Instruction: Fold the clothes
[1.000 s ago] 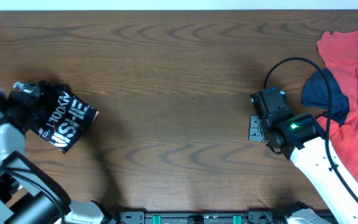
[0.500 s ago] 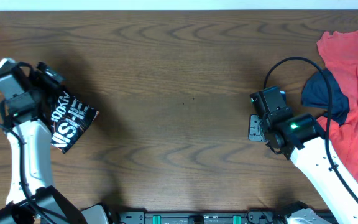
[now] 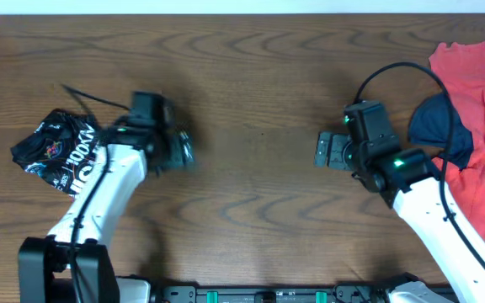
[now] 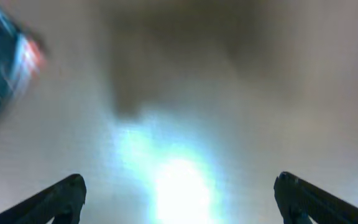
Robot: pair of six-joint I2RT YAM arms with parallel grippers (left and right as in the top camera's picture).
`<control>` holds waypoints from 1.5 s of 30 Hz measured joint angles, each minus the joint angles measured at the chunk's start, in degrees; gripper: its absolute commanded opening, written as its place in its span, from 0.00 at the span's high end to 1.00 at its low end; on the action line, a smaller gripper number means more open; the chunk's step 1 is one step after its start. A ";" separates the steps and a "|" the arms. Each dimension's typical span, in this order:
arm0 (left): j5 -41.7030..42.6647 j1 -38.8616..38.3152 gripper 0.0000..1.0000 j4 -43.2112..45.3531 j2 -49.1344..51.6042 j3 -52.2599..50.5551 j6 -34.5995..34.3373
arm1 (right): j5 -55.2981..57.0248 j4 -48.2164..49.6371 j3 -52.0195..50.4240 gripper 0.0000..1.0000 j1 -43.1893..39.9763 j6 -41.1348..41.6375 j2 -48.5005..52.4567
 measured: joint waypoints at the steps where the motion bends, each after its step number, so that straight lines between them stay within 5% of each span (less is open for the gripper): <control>1: 0.04 -0.70 0.02 -2.84 -0.09 0.00 0.22 | -0.50 -0.79 0.09 0.01 -0.96 -0.22 -0.02; 9: 0.09 -0.72 0.02 -18.97 -12.28 0.00 0.20 | -1.86 -9.18 1.81 0.01 -5.53 -2.95 -8.98; 18: 0.09 -0.68 0.02 -13.68 -49.05 -6.23 0.20 | 1.95 -11.91 1.46 0.01 -5.33 -2.75 -31.34; 25: -0.15 -0.66 0.02 -10.51 -72.54 -7.98 0.20 | 4.68 -13.68 -4.22 0.01 -5.07 -2.75 -39.43; 31: -0.33 -0.66 0.02 -10.91 -80.59 -8.20 0.20 | 3.93 -16.87 -4.96 0.01 -5.07 -2.75 -39.32; 45: -0.33 -0.66 0.02 -10.97 -81.11 -8.31 0.20 | 3.74 -18.80 -4.96 0.01 -5.07 -2.75 -39.32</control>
